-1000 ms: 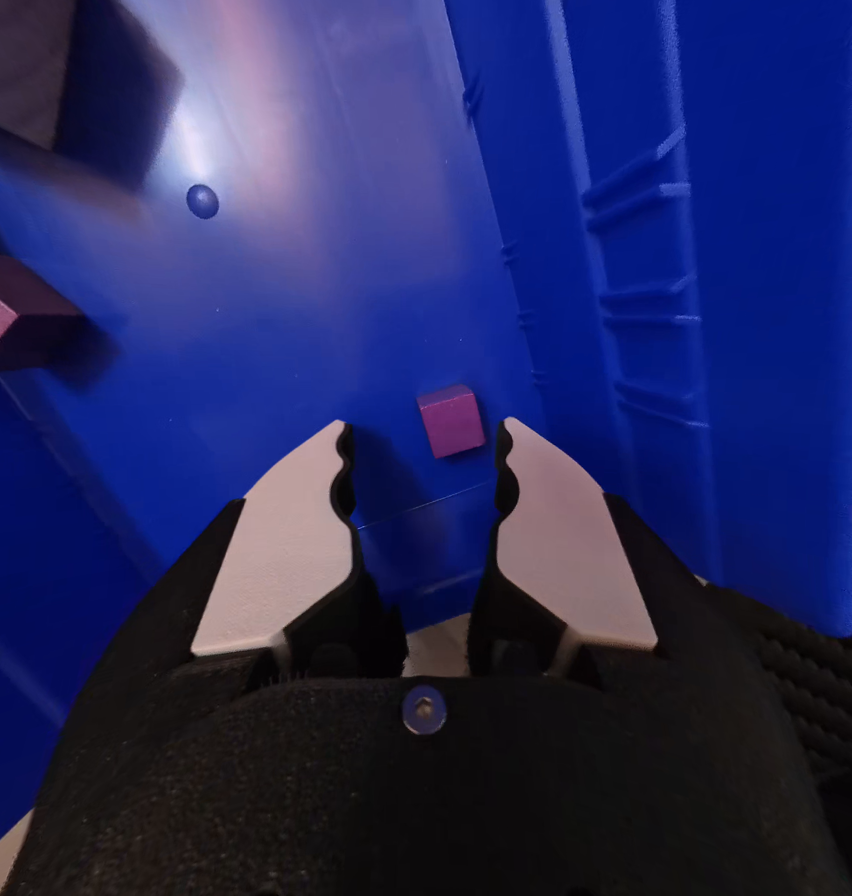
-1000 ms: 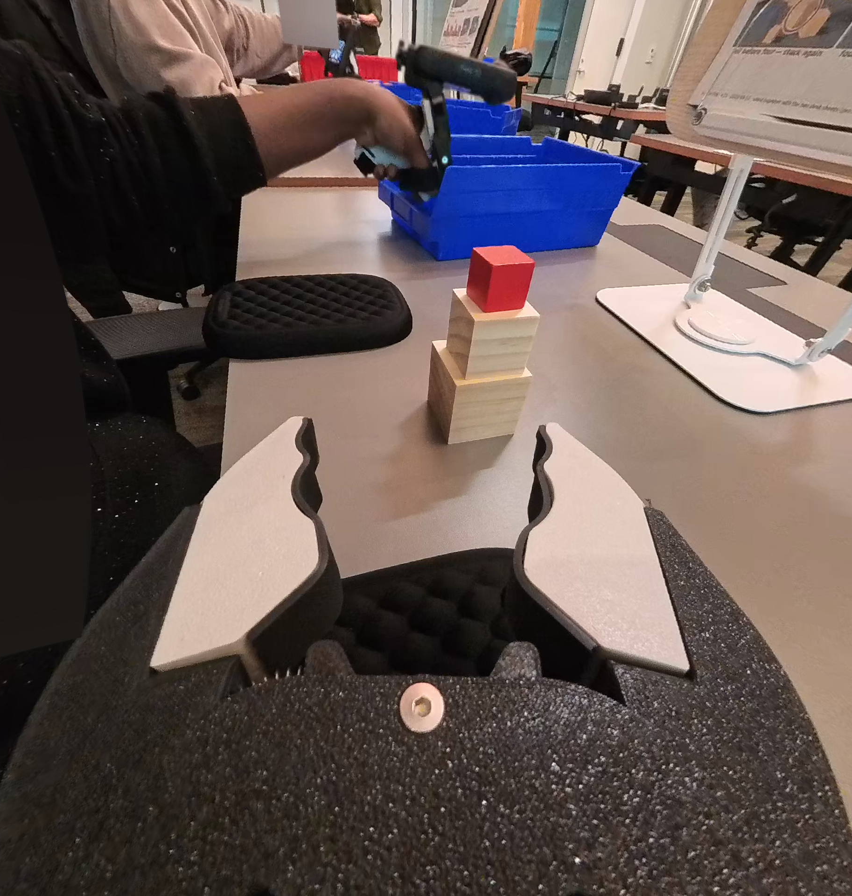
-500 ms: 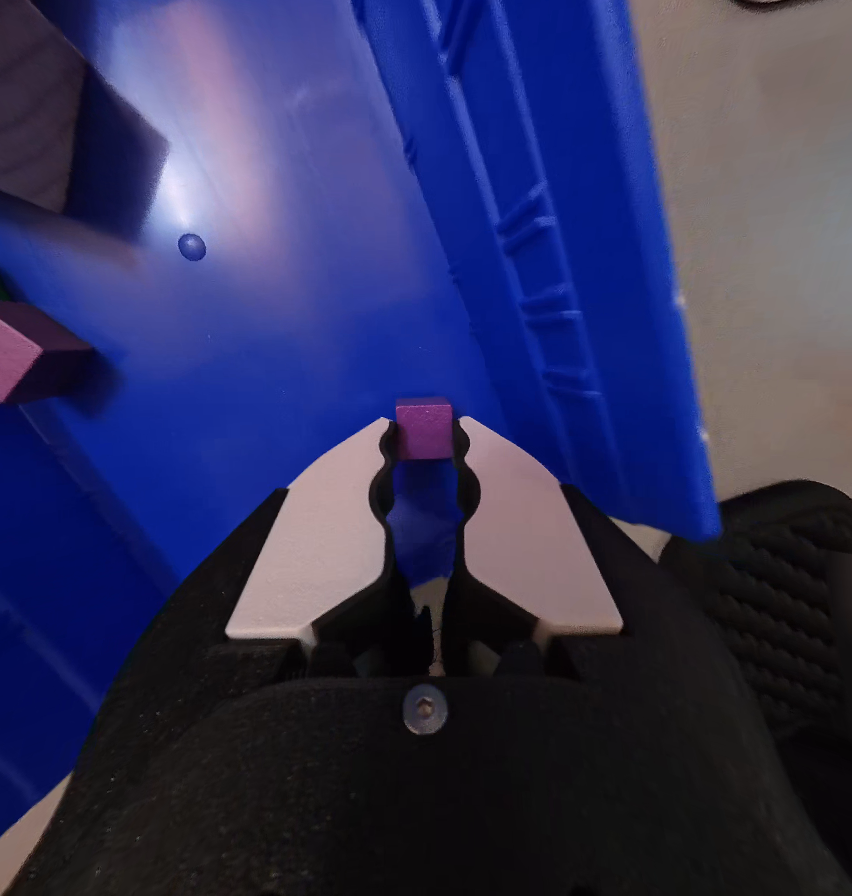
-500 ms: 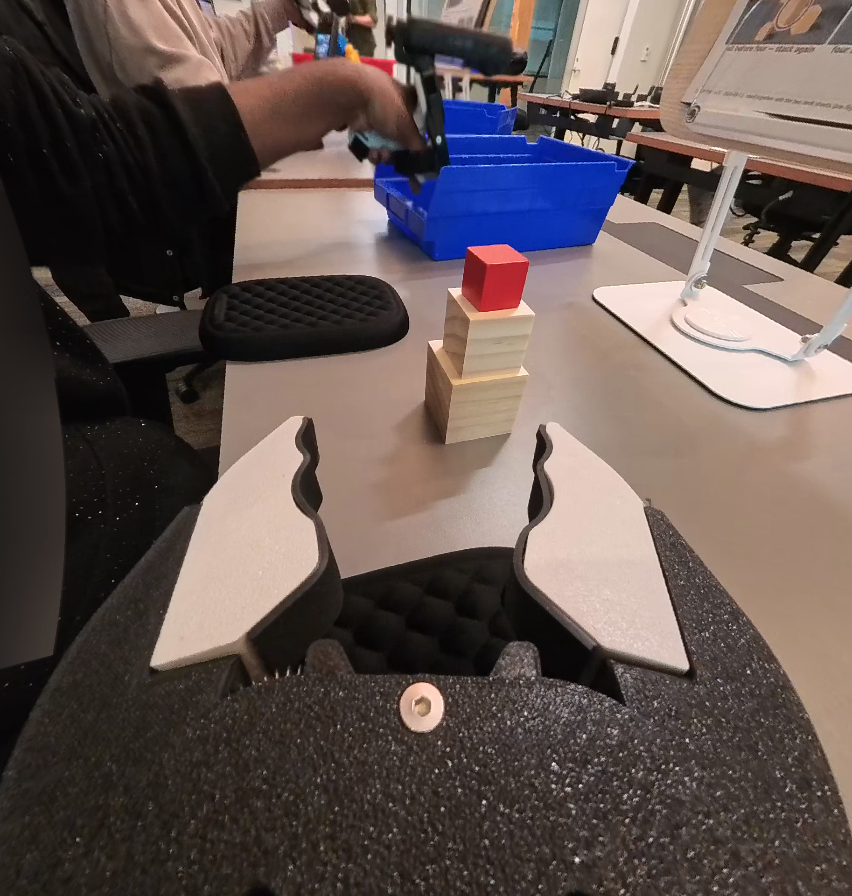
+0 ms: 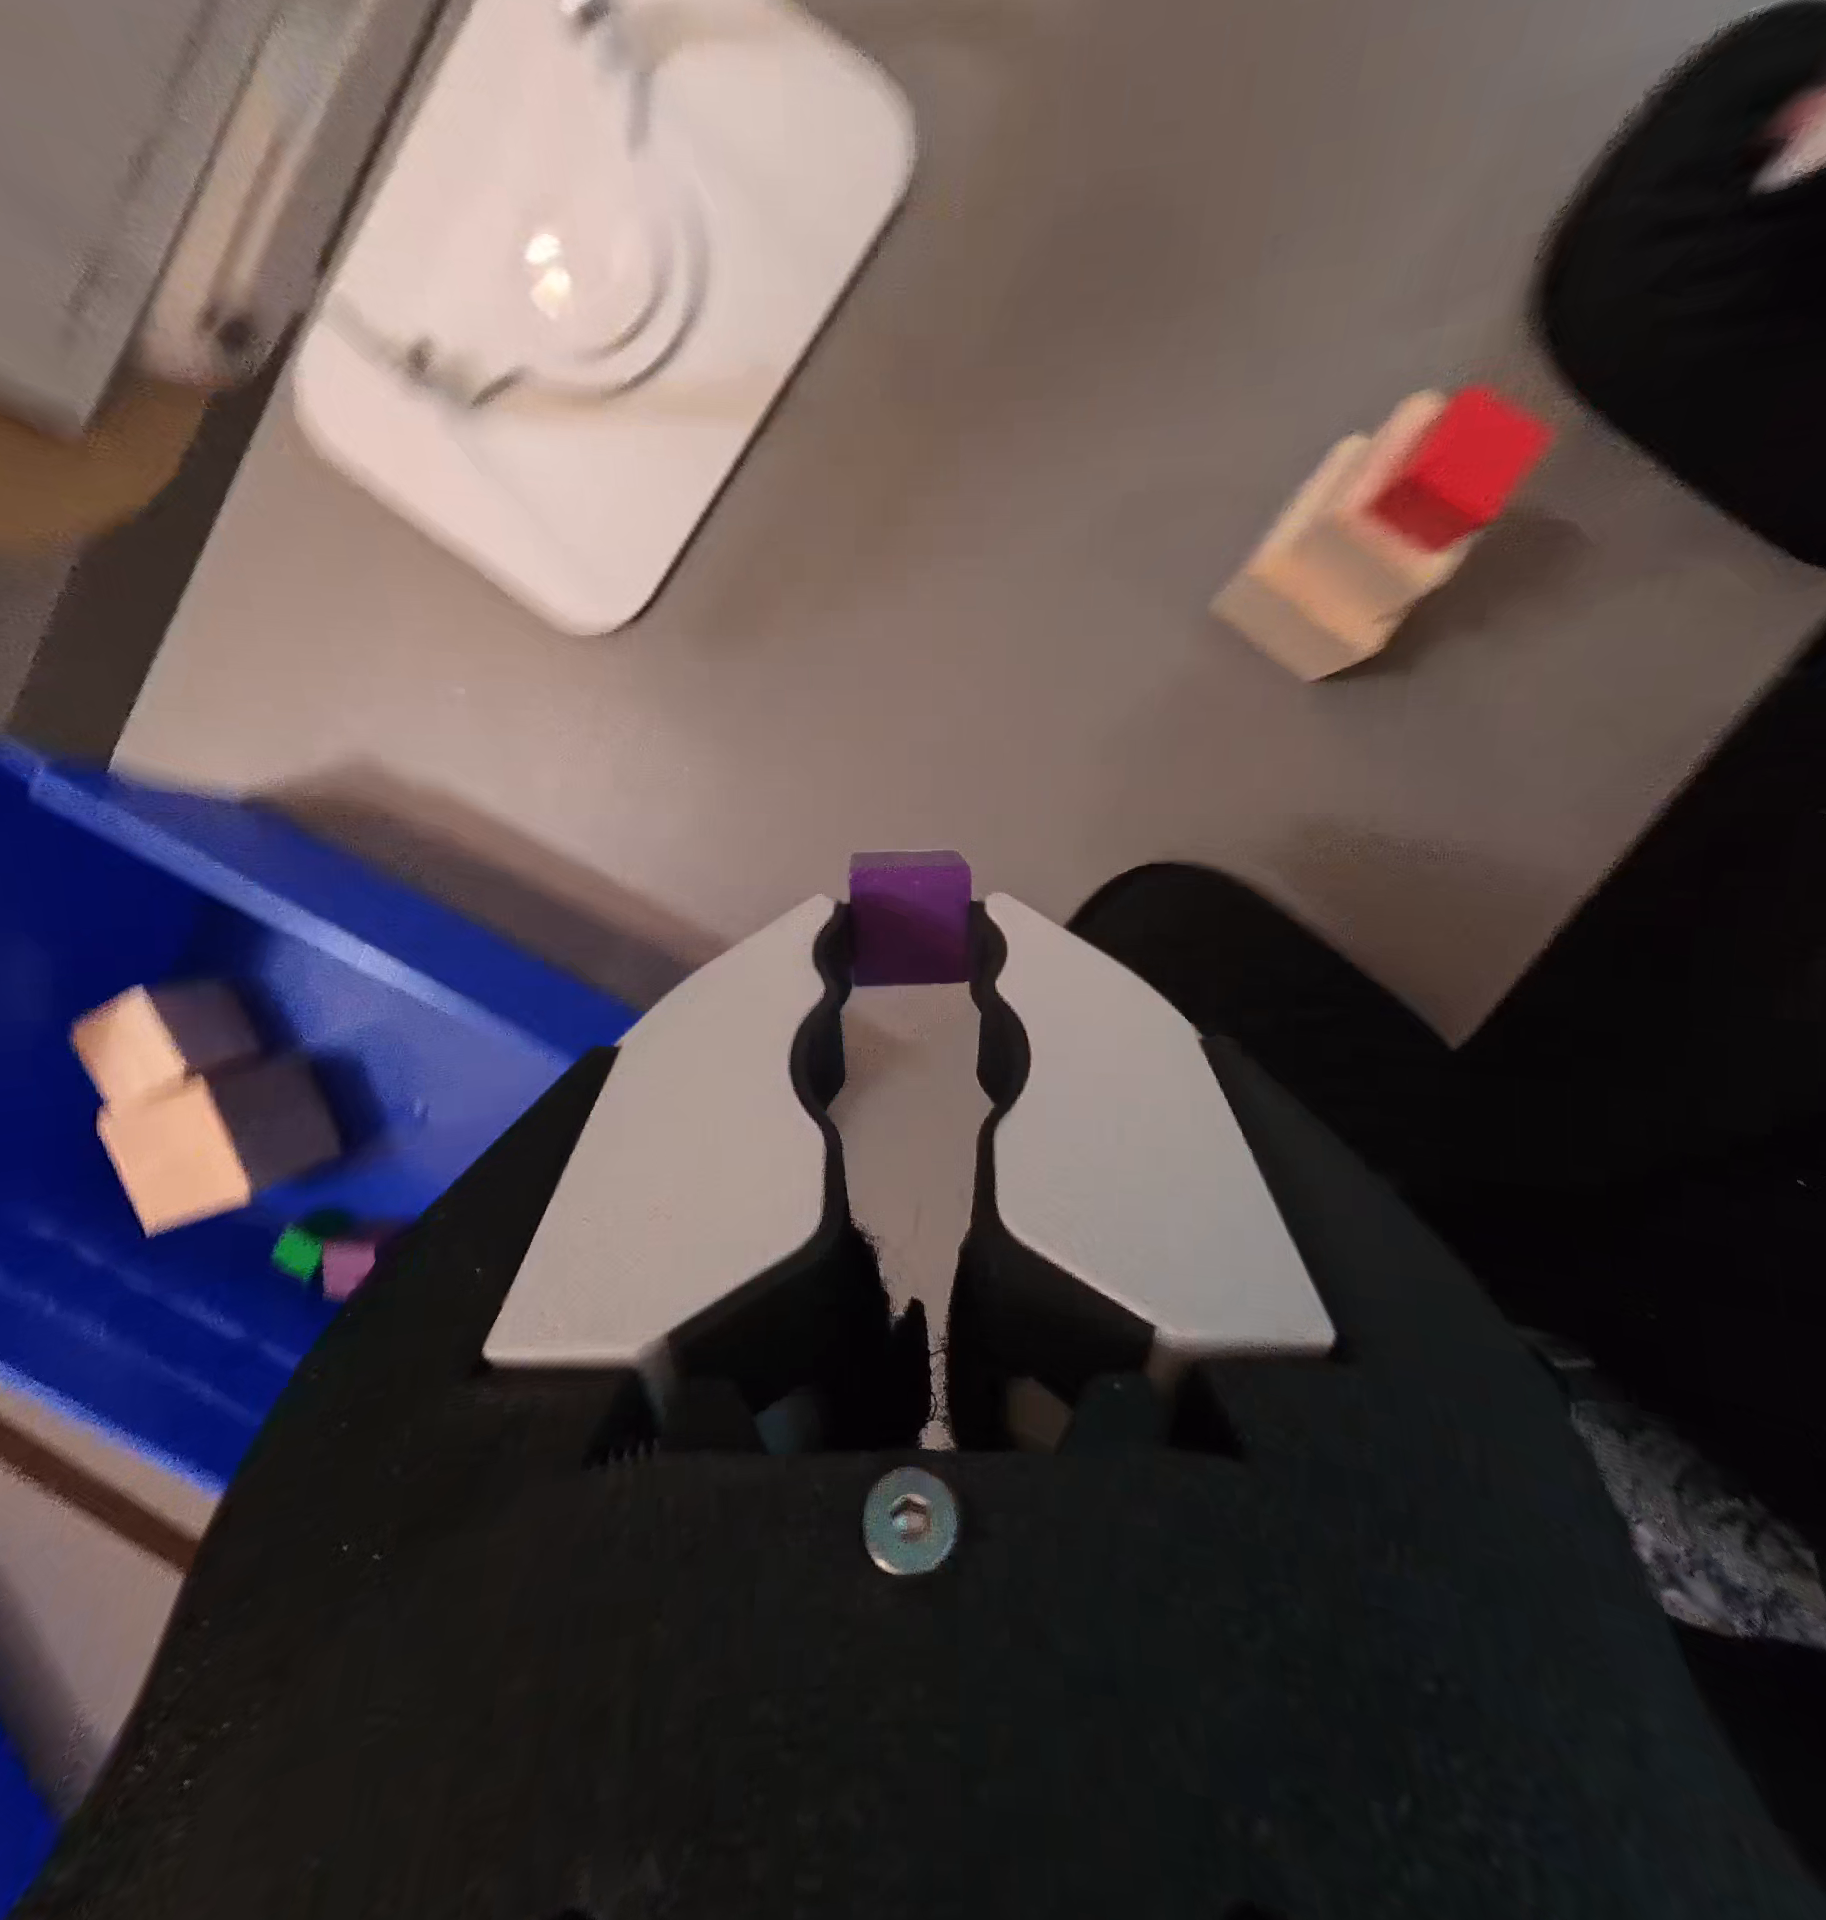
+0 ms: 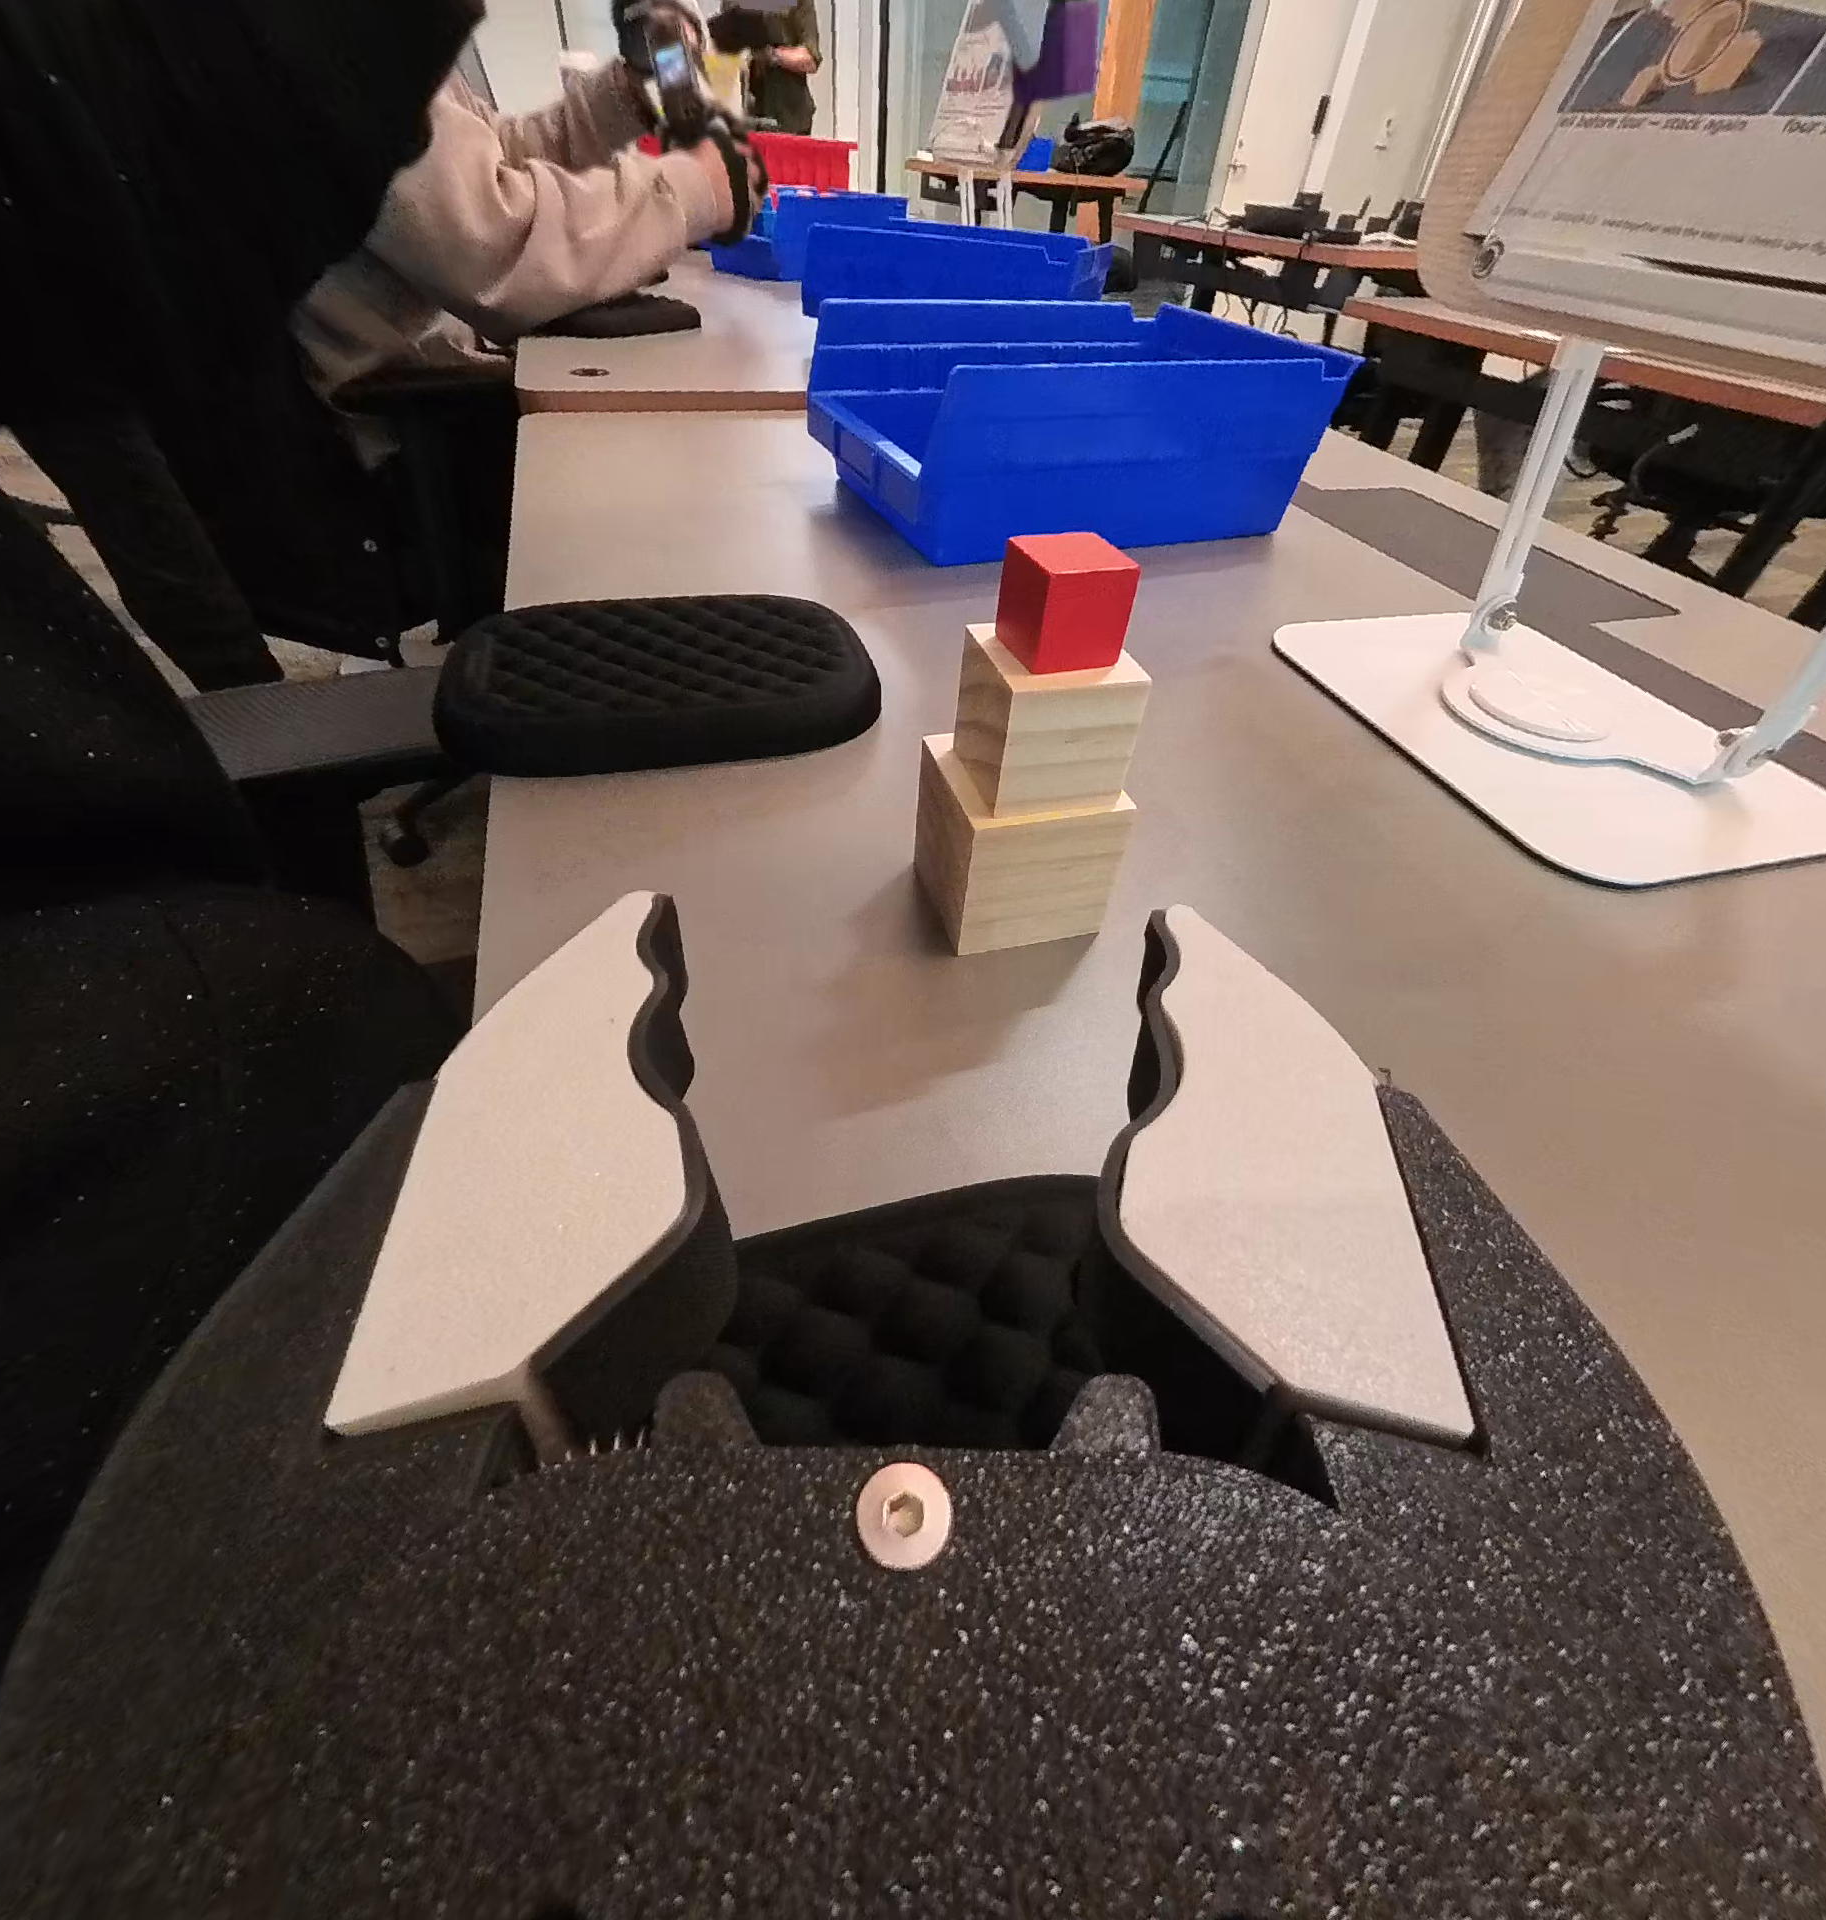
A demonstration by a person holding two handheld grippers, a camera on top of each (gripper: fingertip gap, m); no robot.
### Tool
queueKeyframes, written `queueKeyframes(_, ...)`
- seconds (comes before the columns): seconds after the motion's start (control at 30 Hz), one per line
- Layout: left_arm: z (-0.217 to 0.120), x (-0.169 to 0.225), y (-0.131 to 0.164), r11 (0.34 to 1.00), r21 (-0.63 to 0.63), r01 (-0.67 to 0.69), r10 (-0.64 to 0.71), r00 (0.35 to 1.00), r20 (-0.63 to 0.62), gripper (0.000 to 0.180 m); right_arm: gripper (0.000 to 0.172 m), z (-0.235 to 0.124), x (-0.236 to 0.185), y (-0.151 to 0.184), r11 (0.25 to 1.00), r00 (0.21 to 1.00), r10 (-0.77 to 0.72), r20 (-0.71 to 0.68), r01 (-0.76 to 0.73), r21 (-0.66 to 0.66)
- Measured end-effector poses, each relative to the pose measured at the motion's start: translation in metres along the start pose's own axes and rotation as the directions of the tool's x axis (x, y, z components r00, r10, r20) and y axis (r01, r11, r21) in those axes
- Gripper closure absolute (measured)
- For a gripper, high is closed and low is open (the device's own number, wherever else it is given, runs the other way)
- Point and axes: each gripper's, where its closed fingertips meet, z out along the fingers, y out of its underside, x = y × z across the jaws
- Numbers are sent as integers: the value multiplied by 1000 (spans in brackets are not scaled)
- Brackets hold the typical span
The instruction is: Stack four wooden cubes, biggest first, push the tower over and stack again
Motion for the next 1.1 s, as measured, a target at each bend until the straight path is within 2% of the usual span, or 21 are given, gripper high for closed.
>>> queueKeyframes(0.1,12,49,-36,984,48,-171,175,982,-78,159,89,-2,1,-2,1000,1000,7,-1,-7,21)
queueKeyframes(0.2,30,96,-58,948,63,-312,319,932,-174,159,89,-3,1,-4,999,1000,17,1,-17,34)
queueKeyframes(0.4,67,139,-76,909,-8,-416,403,884,-238,159,90,-2,0,-3,1000,1000,0,-2,0,26)
queueKeyframes(0.53,83,149,-79,889,-56,-455,429,868,-248,159,90,-3,0,-4,999,1000,-1,-4,1,36)
queueKeyframes(0.77,101,144,-76,893,-96,-440,408,881,-239,159,90,-3,-1,-4,999,1000,-10,-6,11,36)
queueKeyframes(1.1,106,140,-71,903,-85,-422,389,884,-258,159,90,-3,-1,-4,999,1000,-11,-5,11,32)
